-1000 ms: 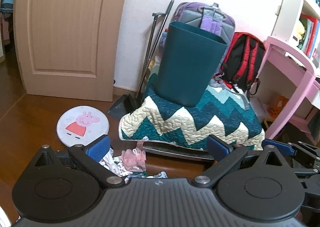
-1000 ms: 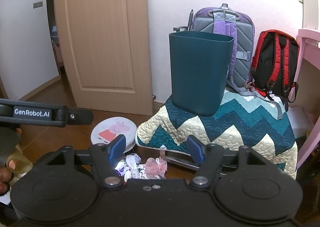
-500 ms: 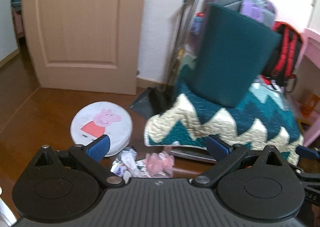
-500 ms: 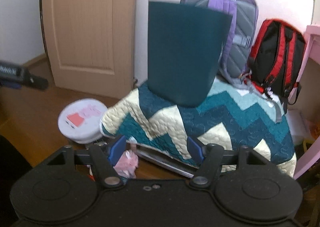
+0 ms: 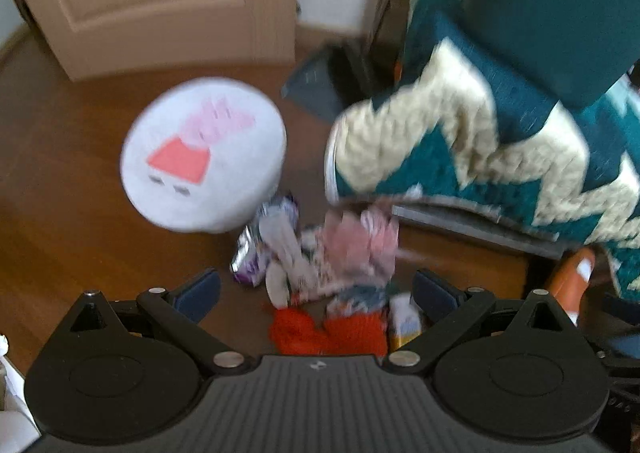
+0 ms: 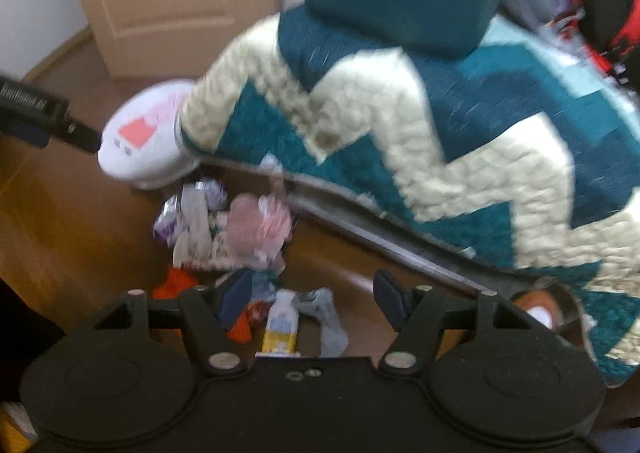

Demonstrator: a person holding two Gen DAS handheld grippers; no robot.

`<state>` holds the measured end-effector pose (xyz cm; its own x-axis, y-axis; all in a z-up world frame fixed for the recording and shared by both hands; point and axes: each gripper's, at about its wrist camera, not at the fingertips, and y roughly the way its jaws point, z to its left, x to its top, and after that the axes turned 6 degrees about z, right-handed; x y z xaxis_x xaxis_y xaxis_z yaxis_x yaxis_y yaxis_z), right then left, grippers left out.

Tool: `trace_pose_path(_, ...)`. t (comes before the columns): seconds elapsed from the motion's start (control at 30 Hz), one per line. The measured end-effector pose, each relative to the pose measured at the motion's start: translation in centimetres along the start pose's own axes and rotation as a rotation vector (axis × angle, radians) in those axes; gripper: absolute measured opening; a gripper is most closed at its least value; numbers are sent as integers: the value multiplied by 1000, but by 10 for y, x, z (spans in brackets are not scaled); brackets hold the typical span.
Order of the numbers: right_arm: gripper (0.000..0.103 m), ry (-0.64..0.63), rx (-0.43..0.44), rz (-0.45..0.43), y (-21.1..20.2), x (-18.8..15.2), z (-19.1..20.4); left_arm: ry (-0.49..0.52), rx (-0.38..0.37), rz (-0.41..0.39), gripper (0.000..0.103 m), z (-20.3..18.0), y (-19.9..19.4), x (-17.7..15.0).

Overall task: Collect trash
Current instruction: 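Grasp the red plastic bag with the left tool while the right tool grasps crumpled grey paper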

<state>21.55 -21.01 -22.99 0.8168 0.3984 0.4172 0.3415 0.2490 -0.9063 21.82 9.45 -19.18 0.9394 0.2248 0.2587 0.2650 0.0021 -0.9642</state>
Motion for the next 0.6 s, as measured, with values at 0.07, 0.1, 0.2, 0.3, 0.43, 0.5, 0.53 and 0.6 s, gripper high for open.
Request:
trace_pose_path(0.07,67,-17,0,32,22,0,4,5,-1,49,103,2,19,9)
trace_pose_path(0.1,67,-23,-2,49,33,0,4,22,-5,68,103,1,30,15)
trace_pose_path(0.2,67,-47,-19,105,72,0,3,112,5,108,103,-7,58,25)
trace_pose_path(0.3,67,-66,-25,169,110,-1,-1,200,-7,154,103,-15,90,29)
trace_pose_path(0.43,67,-67,-13,257,157,-5,-9,264,-12,225,103,-15,140,24)
trace_pose_path(0.5,67,-47,-8,299,177,-8,-15,280,12,274,103,-12,167,17)
trace_pose_path(0.53,67,-29,-4,322,188,-9,-18,279,8,299,103,-10,179,14)
trace_pose_path(0.6,66,3,4,358,206,-13,-25,270,18,347,103,-3,204,8)
